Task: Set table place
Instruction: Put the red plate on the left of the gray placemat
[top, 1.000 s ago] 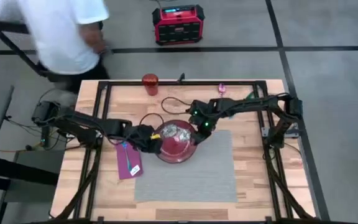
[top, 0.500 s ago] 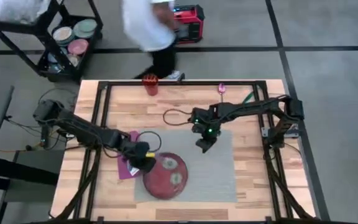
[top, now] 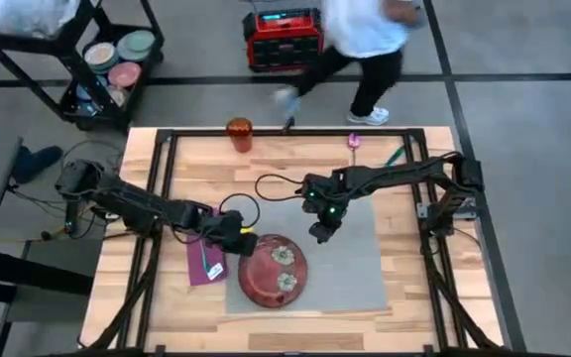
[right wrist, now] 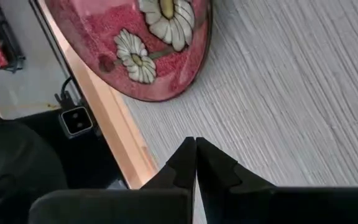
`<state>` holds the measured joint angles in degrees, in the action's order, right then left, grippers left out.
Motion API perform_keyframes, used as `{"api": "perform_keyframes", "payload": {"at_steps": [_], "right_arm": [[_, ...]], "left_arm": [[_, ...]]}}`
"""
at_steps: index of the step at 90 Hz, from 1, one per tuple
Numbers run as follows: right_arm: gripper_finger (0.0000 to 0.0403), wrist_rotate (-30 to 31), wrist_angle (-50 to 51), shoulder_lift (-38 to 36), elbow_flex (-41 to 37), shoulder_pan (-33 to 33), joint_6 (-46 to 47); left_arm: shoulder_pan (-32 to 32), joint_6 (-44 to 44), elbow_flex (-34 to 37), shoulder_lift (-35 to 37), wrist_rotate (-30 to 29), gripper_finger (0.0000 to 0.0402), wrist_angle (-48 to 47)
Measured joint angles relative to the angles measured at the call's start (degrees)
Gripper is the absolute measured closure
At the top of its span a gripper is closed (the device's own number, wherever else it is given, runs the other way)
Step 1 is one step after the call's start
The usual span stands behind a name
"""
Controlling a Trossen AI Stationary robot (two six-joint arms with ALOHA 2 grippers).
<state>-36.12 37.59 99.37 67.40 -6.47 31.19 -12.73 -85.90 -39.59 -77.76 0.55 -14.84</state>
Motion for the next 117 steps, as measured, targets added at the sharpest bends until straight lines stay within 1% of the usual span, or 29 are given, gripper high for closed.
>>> {"api": "perform_keyframes", "payload": {"at_steps": [18,28,50,56,62,67,73,85,94,99,108,117], "right_arm": [[0.0403,-0.05,0.03,0.00,0.00,0.08,0.52],[0.0403,-0.11,0.13,0.00,0.00,0.12,0.59],[0.0403,-0.07,-0.71,0.02,-0.06,0.10,0.02],[0.0403,-0.07,-2.40,0.02,-0.66,0.10,-0.11],[0.0403,-0.08,-2.89,0.03,-1.48,0.08,0.50],[0.0403,-0.17,-2.81,0.09,-2.06,0.08,1.15],[0.0403,-0.94,-2.75,0.09,-2.53,0.08,1.72],[0.0403,-1.27,-4.00,0.09,-3.46,0.08,1.67],[0.0403,-1.38,-6.56,0.07,-4.92,0.08,1.50],[0.0403,-1.57,-8.87,0.09,-5.99,0.08,1.33],[0.0403,-1.69,-11.03,0.09,-7.25,-0.16,-0.52],[0.0403,-1.61,-12.72,0.07,-7.30,-0.78,-4.40]], "left_arm": [[-0.04,-1.19,0.00,0.00,-0.12,0.0356,-5.48],[-0.04,-0.10,-0.05,0.00,-0.03,0.0350,-8.39],[-0.04,2.64,-0.07,0.04,0.11,0.0321,-6.69],[-0.04,2.38,-0.07,0.13,1.39,0.0314,-5.70],[-0.44,2.55,-0.15,0.21,4.46,0.0310,-4.00],[-1.64,3.27,-0.47,0.77,6.57,0.0307,-4.71],[-3.27,3.33,-1.25,0.87,7.13,0.0307,-5.18],[-5.29,-0.11,-1.30,1.29,6.52,0.0306,-5.70],[-5.64,-2.20,-1.25,1.29,5.65,0.0306,-9.53],[-5.62,-3.21,-1.25,1.30,5.61,0.0306,-10.00],[-6.84,-5.27,-1.25,1.86,5.34,0.0306,-9.29],[-9.31,-6.66,-1.27,1.92,5.19,0.0306,-5.78]]}}
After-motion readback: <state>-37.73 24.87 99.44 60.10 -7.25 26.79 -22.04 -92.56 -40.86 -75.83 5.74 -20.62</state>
